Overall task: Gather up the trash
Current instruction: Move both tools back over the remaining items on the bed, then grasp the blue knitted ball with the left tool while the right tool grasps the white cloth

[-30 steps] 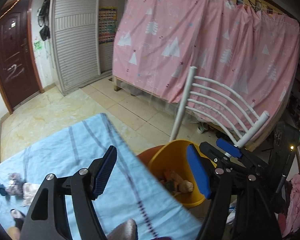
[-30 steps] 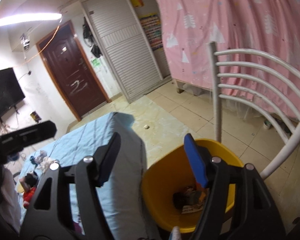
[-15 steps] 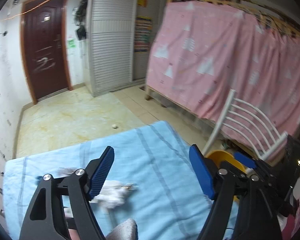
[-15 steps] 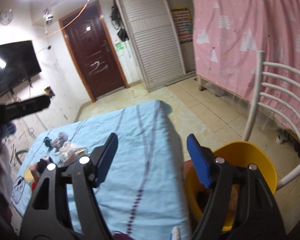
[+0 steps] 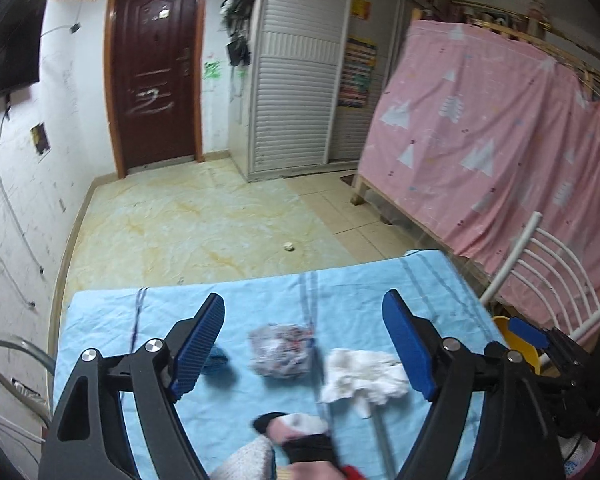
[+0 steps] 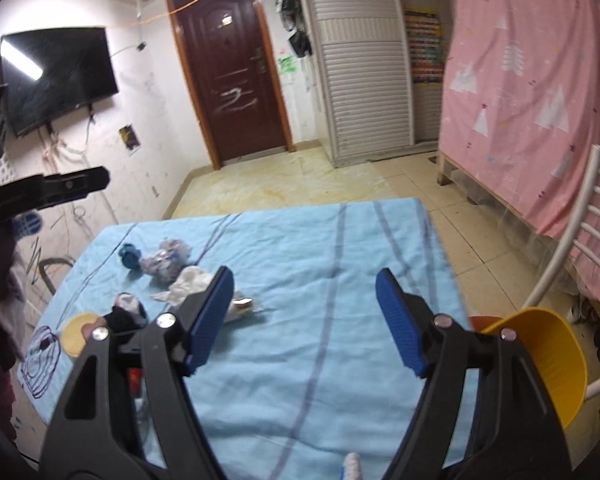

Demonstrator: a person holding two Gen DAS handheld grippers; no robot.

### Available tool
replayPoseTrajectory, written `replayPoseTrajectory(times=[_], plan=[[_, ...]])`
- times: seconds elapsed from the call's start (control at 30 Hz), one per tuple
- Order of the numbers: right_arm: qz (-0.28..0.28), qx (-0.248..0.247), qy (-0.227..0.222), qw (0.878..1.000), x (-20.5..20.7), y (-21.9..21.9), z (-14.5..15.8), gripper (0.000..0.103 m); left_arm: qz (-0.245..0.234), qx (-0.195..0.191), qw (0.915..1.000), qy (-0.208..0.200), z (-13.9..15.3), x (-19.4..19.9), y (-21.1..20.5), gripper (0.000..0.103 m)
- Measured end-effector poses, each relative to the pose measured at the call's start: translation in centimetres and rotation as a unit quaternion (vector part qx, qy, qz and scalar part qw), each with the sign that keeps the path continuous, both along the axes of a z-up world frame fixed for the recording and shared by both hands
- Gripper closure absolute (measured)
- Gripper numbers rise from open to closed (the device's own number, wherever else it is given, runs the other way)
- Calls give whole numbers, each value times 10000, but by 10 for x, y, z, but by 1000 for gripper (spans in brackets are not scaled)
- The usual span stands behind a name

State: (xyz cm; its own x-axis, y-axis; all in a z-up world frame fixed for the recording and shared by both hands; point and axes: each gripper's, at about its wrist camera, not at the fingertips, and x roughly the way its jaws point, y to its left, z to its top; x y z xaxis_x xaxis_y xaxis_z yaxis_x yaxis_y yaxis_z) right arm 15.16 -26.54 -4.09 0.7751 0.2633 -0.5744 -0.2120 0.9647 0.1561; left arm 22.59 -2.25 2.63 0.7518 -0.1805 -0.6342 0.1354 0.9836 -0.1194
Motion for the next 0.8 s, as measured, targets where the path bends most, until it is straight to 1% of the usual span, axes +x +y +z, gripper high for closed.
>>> replayPoseTrajectory(times=[0.07, 0.27, 0.37, 0.4, 0.57, 0.8], plan=[[152, -87, 57, 9998, 6, 13, -1, 28, 117, -28, 9999, 78, -6, 5, 12, 31], [583, -329, 251, 9974, 24, 51, -8, 27, 498, -153, 9978, 414, -34, 25, 50, 31], [770, -463, 342, 9954, 33, 68, -14, 25, 600, -206, 9963, 577, -49, 35, 64, 30], [813, -482, 365, 9949, 35, 71, -15, 24, 606, -204, 9961, 614, -53, 37, 66, 30], [1012, -614, 502, 9917, 46, 91, -25, 23, 589, -210, 9942, 877, -77, 49, 72, 30], [1147, -732, 709, 9882, 58, 103, -39, 22, 473, -238, 9927, 1088, -95, 55, 75, 30]])
